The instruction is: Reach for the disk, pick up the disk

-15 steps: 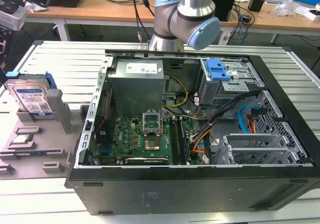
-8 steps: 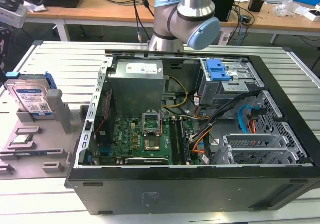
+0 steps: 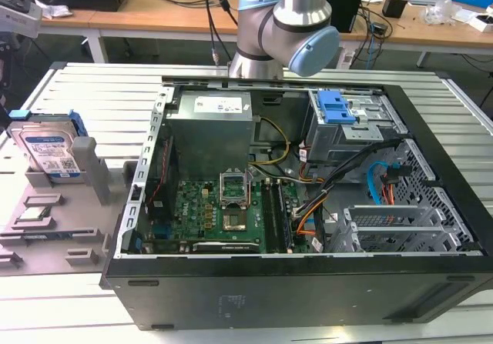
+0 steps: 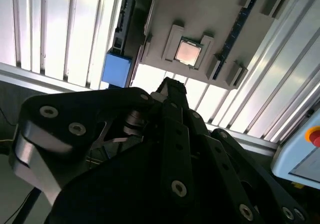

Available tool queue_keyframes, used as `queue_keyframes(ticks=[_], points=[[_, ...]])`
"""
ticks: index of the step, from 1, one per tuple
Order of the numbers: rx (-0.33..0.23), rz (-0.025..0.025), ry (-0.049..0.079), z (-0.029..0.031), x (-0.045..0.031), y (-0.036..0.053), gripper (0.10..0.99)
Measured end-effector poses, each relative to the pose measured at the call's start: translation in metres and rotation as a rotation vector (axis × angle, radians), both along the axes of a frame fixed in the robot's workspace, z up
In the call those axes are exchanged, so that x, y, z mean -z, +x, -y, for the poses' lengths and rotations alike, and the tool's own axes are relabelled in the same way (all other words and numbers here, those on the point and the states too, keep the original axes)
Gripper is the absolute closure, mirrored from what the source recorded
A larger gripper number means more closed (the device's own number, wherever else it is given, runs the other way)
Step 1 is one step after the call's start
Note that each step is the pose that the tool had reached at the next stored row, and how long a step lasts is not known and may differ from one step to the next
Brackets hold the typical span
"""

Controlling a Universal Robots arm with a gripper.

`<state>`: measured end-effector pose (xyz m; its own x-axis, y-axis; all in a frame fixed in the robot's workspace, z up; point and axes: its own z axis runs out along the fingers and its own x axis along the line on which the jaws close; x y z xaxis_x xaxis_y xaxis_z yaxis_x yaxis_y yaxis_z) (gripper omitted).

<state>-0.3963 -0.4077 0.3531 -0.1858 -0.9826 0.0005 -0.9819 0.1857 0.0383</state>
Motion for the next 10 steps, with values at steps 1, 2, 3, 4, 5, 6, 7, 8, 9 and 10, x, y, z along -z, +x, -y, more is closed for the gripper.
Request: queue_keyframes(ticks=[1,2,3,4,5,6,7,8,9,10], points=[[0.0,0.0,0.0,0.0,0.0,0.0,0.976],[-0.001,0.0,0.0,0.0,0.0,0.0,0.976],[-0.001,0.0,0.0,0.0,0.0,0.0,0.976],[-0.001,0.0,0.0,0.0,0.0,0.0,0.976],[-0.002,0.0,0.0,0.0,0.0,0.0,0.976],[-0.002,0.0,0.0,0.0,0.0,0.0,0.976],[-0.003,0.0,0.0,0.0,0.0,0.0,0.965],[-0.003,0.0,0.0,0.0,0.0,0.0,0.91],[-0.003,0.0,0.0,0.0,0.0,0.0,0.847],[-0.004,0.0,0.0,0.0,0.0,0.0,0.784]])
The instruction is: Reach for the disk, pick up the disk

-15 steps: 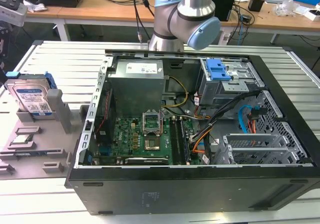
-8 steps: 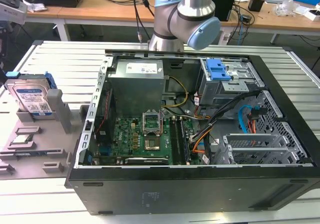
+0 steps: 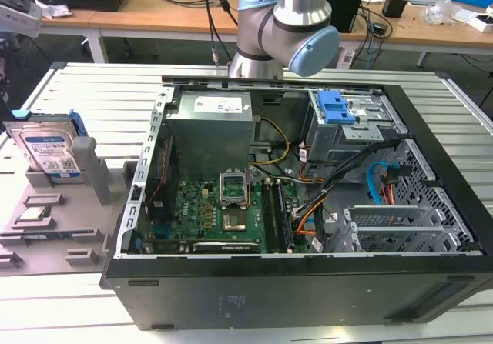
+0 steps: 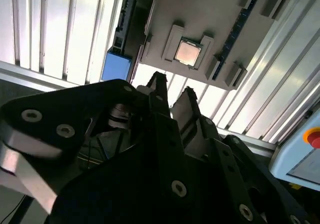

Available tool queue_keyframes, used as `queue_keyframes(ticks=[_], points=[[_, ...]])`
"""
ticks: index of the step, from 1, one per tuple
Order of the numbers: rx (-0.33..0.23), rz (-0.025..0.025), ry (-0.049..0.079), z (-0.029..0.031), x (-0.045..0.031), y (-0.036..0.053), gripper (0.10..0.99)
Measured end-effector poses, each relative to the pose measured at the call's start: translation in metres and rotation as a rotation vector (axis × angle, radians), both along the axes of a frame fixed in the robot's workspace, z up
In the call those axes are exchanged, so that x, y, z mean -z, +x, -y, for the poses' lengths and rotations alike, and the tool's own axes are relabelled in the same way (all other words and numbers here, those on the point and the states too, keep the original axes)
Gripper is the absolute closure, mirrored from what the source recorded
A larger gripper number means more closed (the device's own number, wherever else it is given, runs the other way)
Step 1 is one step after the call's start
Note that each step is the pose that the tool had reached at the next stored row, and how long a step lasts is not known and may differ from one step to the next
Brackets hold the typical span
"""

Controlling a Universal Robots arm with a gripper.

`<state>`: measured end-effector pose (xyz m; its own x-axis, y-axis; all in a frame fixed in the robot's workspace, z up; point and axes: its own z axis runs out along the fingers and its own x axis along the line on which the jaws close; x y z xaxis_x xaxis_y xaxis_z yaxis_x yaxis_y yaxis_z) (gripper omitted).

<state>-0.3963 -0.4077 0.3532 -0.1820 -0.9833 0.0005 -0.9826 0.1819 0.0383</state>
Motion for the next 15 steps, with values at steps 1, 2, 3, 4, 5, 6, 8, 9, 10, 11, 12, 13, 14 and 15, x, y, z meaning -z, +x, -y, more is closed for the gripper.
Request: queue_keyframes(ticks=[1,2,3,4,5,6,8,9,10,11,12,13,14,15], points=[[0.0,0.0001,0.0,0.0,0.0,0.0,0.725],[-0.001,0.0,0.0,0.0,0.0,0.0,0.667],[-0.001,0.0001,0.0,0.0,0.0,0.0,0.667],[-0.002,0.0,0.0,0.0,0.0,0.0,0.604],[-0.002,0.0,0.0,0.0,0.0,0.0,0.541],[-0.003,0.0,0.0,0.0,0.0,0.0,0.541],[-0.002,0.0001,0.0,-0.0016,0.0,0.0,0.541],[-0.003,0.0001,0.0,-0.0032,0.0,0.0,0.541],[-0.003,0.0,0.0,-0.0053,0.0,0.0001,0.541],[-0.003,0.0,0.0,-0.0094,0.0,0.0003,0.541],[-0.004,0.0001,0.0,-0.0153,0.0,0.0008,0.541],[-0.004,0.0002,0.0,-0.0183,0.0001,0.0009,0.541],[-0.005,0.0,0.0,-0.0233,0.0,0.0011,0.541],[-0.006,0.0001,0.0,-0.0294,0.0001,0.0015,0.541]])
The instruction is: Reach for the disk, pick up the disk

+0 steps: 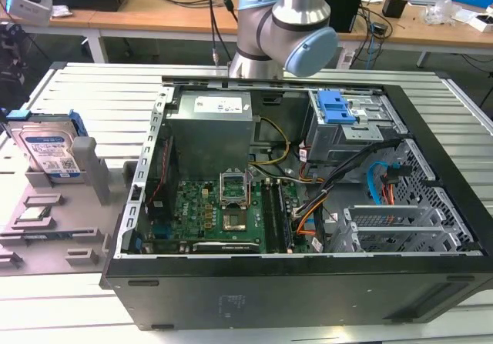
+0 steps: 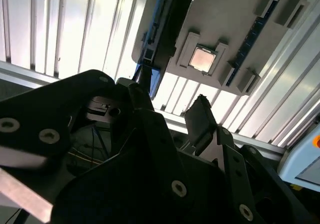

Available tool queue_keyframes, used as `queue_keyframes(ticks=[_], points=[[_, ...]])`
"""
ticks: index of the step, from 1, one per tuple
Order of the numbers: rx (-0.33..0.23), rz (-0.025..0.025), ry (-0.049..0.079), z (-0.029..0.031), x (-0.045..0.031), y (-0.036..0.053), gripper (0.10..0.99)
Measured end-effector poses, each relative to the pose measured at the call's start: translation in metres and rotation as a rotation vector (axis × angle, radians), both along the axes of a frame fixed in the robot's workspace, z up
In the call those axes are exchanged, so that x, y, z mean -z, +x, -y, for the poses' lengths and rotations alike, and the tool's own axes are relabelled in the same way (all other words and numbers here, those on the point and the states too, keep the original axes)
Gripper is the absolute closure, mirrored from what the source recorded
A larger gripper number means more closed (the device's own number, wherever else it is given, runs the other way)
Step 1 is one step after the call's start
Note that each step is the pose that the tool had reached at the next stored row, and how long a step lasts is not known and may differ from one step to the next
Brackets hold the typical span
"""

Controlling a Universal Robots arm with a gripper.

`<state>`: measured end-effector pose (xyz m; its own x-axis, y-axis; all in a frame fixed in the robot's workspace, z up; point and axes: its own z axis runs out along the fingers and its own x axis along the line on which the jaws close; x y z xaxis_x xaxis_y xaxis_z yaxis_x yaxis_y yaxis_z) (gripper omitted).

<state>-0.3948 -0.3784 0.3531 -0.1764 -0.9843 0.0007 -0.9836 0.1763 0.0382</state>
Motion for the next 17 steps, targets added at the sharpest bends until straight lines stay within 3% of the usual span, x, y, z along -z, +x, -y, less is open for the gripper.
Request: queue_keyframes(ticks=[2,11,17], points=[[-0.001,-0.0001,0.0,-0.0095,0.0001,0.0003,0.541],[-0.008,-0.0001,0.0,-0.0097,0.0147,0.0003,0.541],[-0.026,0.0,0.0,-0.0108,0.0302,0.0003,0.541]])
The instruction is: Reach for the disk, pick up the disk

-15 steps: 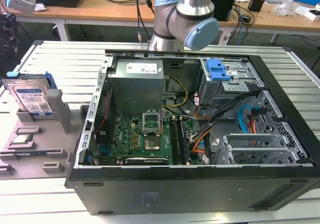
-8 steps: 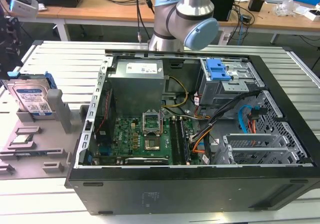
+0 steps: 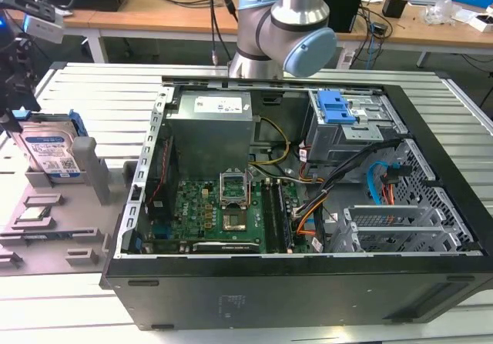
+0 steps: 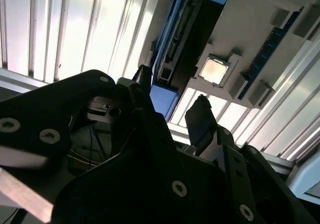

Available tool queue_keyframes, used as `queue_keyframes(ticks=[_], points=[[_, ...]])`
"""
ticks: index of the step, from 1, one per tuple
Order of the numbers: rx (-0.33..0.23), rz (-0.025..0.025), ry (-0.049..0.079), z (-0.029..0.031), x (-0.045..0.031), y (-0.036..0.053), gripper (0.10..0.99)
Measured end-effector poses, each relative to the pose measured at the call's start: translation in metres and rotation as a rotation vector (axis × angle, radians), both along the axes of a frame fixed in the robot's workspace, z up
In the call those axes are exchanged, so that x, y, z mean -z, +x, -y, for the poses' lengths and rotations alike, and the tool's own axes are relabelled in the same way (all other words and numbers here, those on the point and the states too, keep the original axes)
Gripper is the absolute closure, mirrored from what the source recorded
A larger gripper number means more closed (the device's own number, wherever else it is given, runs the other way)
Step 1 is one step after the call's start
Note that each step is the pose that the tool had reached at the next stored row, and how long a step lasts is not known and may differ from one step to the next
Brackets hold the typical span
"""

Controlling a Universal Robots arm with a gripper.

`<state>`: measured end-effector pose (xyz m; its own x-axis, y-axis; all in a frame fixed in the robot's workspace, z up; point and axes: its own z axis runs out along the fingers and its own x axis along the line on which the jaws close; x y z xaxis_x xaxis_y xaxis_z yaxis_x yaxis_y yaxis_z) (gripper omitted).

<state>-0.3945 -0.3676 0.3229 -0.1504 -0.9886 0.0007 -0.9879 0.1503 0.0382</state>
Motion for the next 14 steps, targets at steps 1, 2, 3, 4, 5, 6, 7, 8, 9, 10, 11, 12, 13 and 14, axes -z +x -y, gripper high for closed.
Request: queue_keyframes(ticks=[1,2,3,4,5,6,7,8,9,10,11,12,13,14], points=[[-0.002,-0.0001,0.0,-0.0002,0.0017,0.0,0.541],[-0.005,-0.0001,0.0,-0.0004,0.0042,0.0,0.541],[-0.007,-0.0001,0.0,-0.0007,0.006,0.0,0.541],[-0.011,-0.0001,0.0,-0.0011,0.0084,0.0,0.541],[-0.014,0.0,0.0,-0.0013,0.0104,0.0,0.541],[-0.02,-0.0001,0.0,-0.0018,0.0133,0.0,0.541],[-0.036,-0.0002,0.0,-0.003,0.0168,0.0,0.541],[-0.054,-0.0001,0.0,-0.0036,0.0184,0.0,0.541],[-0.079,0.0,0.0,-0.0038,0.0198,0.0001,0.541],[-0.11,-0.0001,0.0,-0.0041,0.0212,0.0001,0.541],[-0.126,-0.0002,0.0,-0.0047,0.0223,0.0,0.541],[-0.132,-0.0001,0.0,-0.0051,0.0233,0.0,0.541],[-0.133,0.0,0.0,-0.0052,0.026,0.0001,0.541],[-0.133,0.0,0.0,-0.0054,0.0286,0.0001,0.541]])
